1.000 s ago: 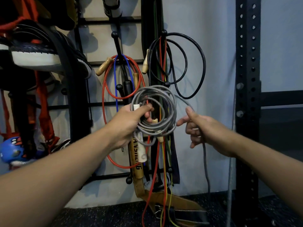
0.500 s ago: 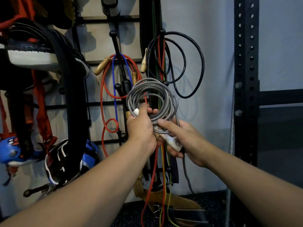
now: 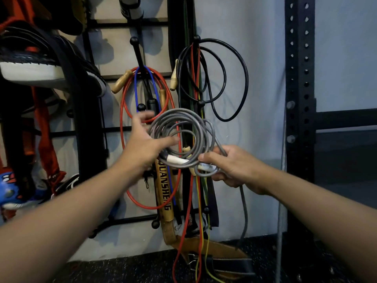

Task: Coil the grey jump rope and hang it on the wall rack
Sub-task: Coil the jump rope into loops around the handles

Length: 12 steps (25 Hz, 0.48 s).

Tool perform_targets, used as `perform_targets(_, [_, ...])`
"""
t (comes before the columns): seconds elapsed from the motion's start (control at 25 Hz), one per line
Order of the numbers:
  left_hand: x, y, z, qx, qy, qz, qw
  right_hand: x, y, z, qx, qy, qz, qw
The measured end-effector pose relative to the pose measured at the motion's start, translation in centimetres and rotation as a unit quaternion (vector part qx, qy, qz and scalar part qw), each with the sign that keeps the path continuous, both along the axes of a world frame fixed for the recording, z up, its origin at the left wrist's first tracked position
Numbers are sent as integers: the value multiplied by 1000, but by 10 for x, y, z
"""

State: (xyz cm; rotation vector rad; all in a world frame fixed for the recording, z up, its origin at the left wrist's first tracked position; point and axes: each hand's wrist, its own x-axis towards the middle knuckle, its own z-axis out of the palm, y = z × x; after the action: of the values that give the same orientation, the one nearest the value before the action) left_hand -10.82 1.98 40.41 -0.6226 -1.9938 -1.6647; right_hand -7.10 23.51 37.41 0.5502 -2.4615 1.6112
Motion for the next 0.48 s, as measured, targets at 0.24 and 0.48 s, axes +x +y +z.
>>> perform_targets(0.24, [29,21,66,-689,186,53,699,0,-1,22,202,50,40,977])
perform_targets(0.48, [10,37,54,-703,-2,-36,711,-3,4,24,265,52,33,962])
